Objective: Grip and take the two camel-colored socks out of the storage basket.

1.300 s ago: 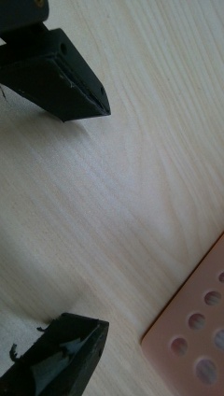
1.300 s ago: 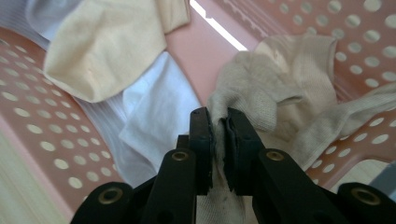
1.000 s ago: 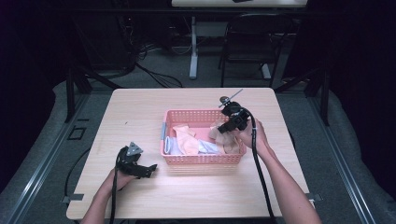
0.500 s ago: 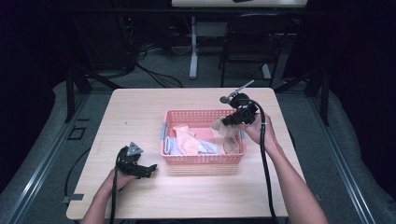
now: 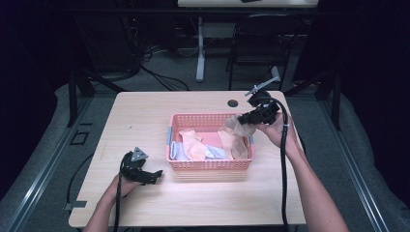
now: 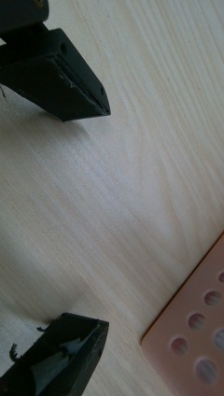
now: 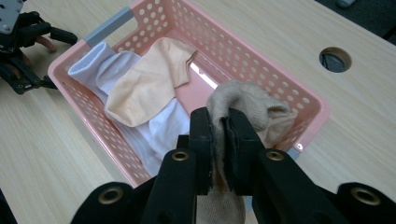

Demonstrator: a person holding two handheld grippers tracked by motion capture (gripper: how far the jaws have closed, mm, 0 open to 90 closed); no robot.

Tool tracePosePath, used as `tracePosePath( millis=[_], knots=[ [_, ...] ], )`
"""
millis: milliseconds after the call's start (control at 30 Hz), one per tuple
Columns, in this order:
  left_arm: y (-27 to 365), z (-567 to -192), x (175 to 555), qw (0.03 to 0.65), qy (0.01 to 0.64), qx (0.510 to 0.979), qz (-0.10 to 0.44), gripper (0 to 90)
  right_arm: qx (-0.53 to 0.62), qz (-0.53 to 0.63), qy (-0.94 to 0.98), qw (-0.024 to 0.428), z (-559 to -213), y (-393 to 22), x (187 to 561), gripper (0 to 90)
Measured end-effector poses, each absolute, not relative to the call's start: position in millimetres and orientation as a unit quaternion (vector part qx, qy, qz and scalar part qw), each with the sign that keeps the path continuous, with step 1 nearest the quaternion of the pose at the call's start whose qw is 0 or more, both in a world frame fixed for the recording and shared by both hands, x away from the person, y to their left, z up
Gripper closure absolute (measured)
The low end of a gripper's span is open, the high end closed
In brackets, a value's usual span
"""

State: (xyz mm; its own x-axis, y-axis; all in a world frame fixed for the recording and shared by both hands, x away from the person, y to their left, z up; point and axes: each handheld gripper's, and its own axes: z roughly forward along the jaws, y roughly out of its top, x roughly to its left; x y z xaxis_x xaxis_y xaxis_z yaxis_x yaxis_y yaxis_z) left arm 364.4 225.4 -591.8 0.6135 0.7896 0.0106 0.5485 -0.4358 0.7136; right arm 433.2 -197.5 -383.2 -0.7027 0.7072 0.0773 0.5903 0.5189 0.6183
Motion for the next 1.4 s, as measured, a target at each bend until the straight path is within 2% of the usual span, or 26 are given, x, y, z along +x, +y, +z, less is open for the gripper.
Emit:
tracePosePath(
  millis=[333, 700, 1067, 1400],
  knots=[
    [225, -592, 364, 0.345, 0.403, 0.829, 0.175, 0.7, 0.394, 0.329, 0.850, 0.117, -364, -233, 416, 82.4],
    [225, -592, 364, 0.346, 0.404, 0.829, 0.173, 0.7, 0.422, 0.333, 0.832, 0.135, -364, -278, 402, 82.5],
    [225, -592, 365, 0.345, 0.404, 0.829, 0.173, 0.6, 0.455, 0.317, 0.821, 0.139, -376, -312, 393, 82.5],
    [225, -592, 365, 0.345, 0.403, 0.830, 0.173, 0.6, 0.497, 0.287, 0.808, 0.136, -414, -335, 400, 82.5]
  ],
)
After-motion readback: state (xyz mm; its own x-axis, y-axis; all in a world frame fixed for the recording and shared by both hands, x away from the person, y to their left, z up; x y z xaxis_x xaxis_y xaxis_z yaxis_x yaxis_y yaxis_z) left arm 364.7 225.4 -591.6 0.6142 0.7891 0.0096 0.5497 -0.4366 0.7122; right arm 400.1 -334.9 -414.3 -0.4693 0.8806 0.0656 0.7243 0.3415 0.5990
